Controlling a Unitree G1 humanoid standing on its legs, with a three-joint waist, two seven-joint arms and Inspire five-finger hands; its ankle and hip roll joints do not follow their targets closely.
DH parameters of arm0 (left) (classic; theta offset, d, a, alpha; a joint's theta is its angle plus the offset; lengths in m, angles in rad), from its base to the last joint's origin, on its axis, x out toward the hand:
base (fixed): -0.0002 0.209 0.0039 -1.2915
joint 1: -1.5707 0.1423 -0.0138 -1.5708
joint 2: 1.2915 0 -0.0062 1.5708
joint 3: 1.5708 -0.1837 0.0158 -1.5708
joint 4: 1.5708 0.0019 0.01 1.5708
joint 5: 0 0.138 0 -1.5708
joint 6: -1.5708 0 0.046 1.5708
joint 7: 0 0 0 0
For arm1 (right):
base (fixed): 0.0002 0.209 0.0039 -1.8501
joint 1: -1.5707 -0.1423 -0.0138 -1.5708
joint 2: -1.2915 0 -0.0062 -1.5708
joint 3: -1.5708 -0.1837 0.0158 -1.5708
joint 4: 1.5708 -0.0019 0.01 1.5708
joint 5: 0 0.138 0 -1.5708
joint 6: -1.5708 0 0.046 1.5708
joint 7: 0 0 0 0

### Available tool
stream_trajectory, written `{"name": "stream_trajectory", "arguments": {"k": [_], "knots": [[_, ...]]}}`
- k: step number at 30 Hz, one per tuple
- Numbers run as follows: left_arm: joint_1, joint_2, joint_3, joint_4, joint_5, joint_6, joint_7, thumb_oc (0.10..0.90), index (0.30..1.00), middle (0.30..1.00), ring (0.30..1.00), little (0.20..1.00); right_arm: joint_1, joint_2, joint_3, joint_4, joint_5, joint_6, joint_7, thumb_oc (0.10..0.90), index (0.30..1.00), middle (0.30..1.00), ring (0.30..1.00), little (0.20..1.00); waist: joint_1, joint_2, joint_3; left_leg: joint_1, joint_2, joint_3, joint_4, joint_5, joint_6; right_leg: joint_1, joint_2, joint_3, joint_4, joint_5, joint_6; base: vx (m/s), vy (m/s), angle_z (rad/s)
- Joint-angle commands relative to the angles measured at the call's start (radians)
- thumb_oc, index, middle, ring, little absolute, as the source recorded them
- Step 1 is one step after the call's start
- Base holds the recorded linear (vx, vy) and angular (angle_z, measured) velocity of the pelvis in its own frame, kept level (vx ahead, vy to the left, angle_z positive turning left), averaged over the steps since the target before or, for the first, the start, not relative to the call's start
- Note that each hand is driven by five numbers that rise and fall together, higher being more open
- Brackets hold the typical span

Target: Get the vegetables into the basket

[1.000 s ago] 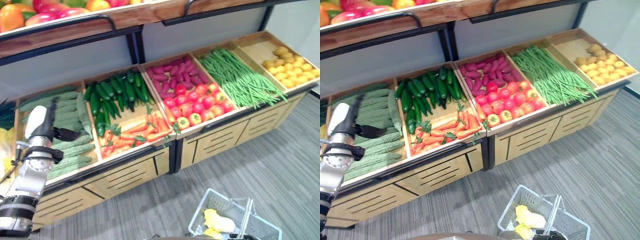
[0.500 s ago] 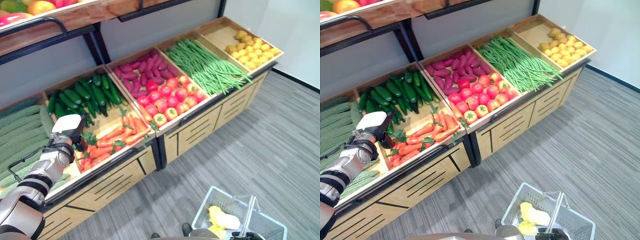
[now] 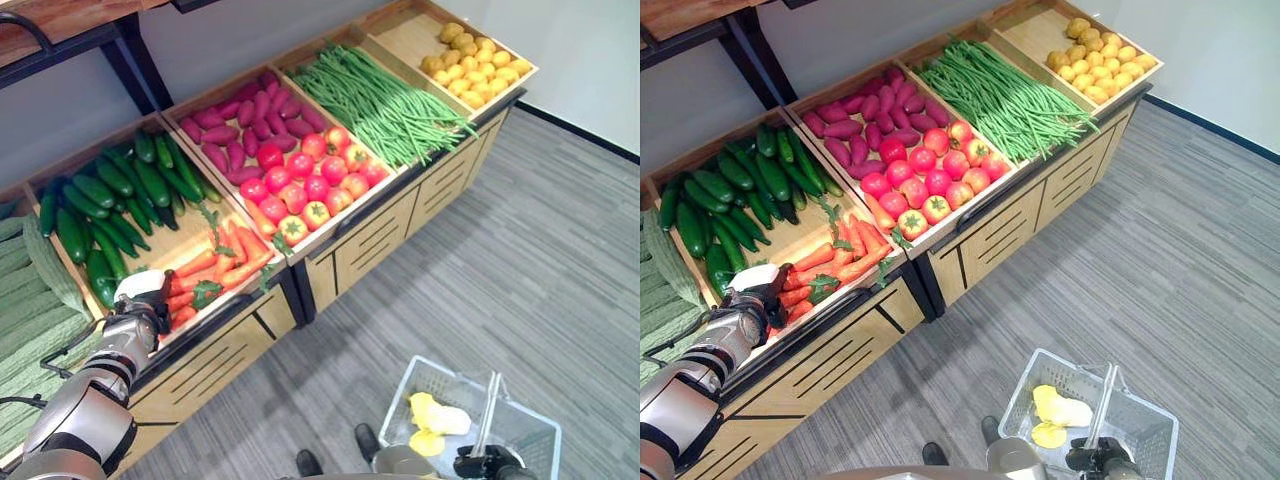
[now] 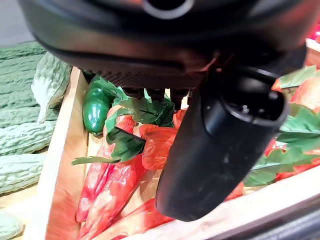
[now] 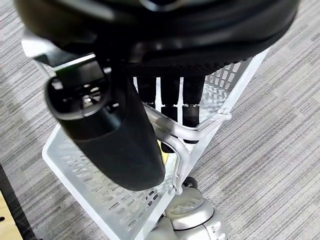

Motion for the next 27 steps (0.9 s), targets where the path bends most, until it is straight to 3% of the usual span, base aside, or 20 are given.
{"name": "stream_trajectory", "arguments": {"k": [1,19,24,25,27], "knots": [[-0.109,0.049,0.054,0.034,0.018,0.017,0.022,0.9,1.0,1.0,1.0,1.0,0.043,-0.028,0.057,0.043,-0.063,0.018,-0.005,0.4,0.3,0.3,0.3,0.3,0.009,-0.011,-0.014,0.024,-0.003,-0.026,0.026,-0.079,-0.01,-0.054,-0.031,-0.03,0.005,-0.002,0.078,0.01,-0.015,-0.04],[-0.251,0.079,-0.005,0.063,-0.028,0.022,0.105,0.9,1.0,1.0,1.0,1.0,-0.007,-0.031,0.138,-0.018,-0.065,0.001,-0.035,0.4,0.3,0.3,0.3,0.3,0.004,-0.044,0.044,-0.177,0.006,-0.031,0.043,-0.042,-0.021,-0.245,-0.023,-0.027,0.012,0.043,0.078,0.0,-0.007,-0.01],[-0.257,0.067,-0.014,0.063,-0.028,0.02,0.104,0.9,1.0,1.0,1.0,1.0,-0.011,-0.026,0.151,-0.018,-0.064,0.003,-0.037,0.4,0.3,0.3,0.3,0.3,0.009,-0.05,0.047,-0.179,0.006,-0.032,0.022,-0.027,-0.022,-0.252,-0.026,-0.034,0.006,0.047,0.076,0.01,-0.012,-0.02],[-0.254,0.066,-0.015,0.06,-0.028,0.018,0.101,0.4,0.3,0.3,0.3,0.3,-0.012,-0.026,0.156,-0.023,-0.069,0.0,-0.039,0.4,0.3,0.3,0.3,0.3,0.011,-0.054,0.044,-0.182,0.005,-0.023,0.015,-0.017,-0.018,-0.259,-0.026,-0.033,0.004,0.055,0.072,0.0,0.0,0.0],[-0.251,0.057,-0.014,0.054,-0.032,0.017,0.1,0.4,0.3,0.3,0.3,0.3,-0.011,-0.025,0.159,-0.027,-0.076,-0.002,-0.042,0.4,0.3,0.3,0.3,0.3,0.014,-0.052,0.043,-0.181,0.003,-0.027,0.015,-0.019,-0.019,-0.256,-0.028,-0.038,0.0,0.055,0.072,0.0,0.0,0.0]]}}
